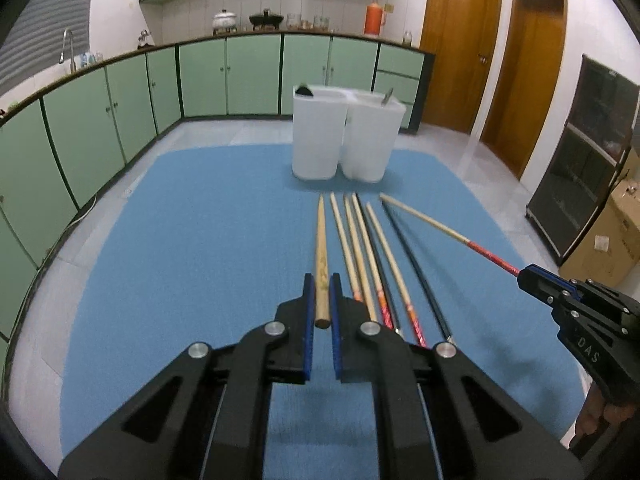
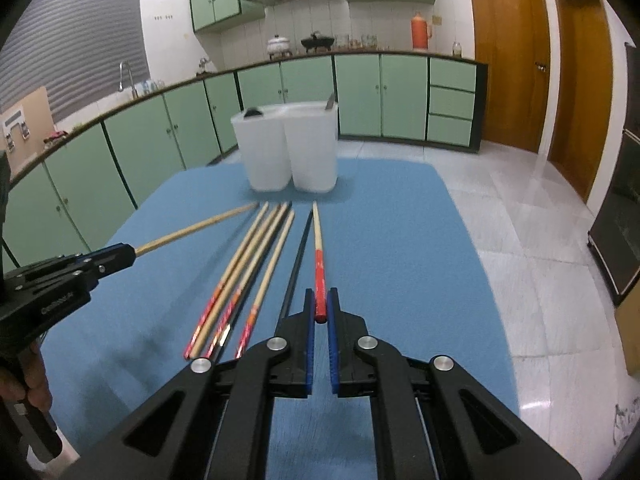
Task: Organize utensils
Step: 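Grasp a plain wooden chopstick with the left tool while the right grasps a red chopstick, then carry both chopsticks toward the white holder with both tools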
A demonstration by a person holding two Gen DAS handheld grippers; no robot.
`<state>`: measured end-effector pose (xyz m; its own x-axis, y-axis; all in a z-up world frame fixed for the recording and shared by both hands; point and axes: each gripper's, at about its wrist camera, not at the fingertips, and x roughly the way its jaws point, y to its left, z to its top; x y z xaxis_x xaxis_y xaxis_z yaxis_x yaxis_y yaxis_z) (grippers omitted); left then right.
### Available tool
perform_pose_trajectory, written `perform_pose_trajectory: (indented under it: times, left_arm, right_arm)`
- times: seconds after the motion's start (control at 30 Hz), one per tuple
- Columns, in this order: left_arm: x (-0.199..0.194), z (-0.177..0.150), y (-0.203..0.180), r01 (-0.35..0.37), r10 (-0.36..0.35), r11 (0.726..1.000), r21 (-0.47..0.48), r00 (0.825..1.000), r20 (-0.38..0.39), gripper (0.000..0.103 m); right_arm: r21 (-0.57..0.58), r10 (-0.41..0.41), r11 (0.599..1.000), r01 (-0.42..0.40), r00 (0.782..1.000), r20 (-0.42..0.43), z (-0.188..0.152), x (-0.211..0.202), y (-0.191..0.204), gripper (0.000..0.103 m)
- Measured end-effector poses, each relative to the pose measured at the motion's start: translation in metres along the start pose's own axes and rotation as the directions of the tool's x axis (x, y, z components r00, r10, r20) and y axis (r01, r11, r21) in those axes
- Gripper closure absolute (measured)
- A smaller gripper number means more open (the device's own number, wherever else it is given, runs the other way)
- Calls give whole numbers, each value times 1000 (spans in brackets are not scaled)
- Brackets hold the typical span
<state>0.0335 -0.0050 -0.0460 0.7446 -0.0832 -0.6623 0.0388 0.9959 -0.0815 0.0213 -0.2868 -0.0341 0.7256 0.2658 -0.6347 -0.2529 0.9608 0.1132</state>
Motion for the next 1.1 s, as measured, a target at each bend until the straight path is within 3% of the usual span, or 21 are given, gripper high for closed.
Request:
perform_pose_trajectory:
  times: [0.53, 0.8, 1.1]
  left_arm:
    - [-17, 28, 18, 25, -21, 999, -46, 994, 103, 97]
    - [-37, 57, 21, 38, -27, 998, -52, 979, 201, 97]
    - [-51, 76, 19, 60, -46, 997, -48, 965, 260, 97]
  right_arm:
    - [13, 17, 1000, -18, 996, 86, 23, -17, -5, 97]
    - [-12, 24, 1000, -22, 989, 145, 39, -32, -7, 97]
    - [-17, 57, 998, -55, 976, 210, 71, -51, -10, 97]
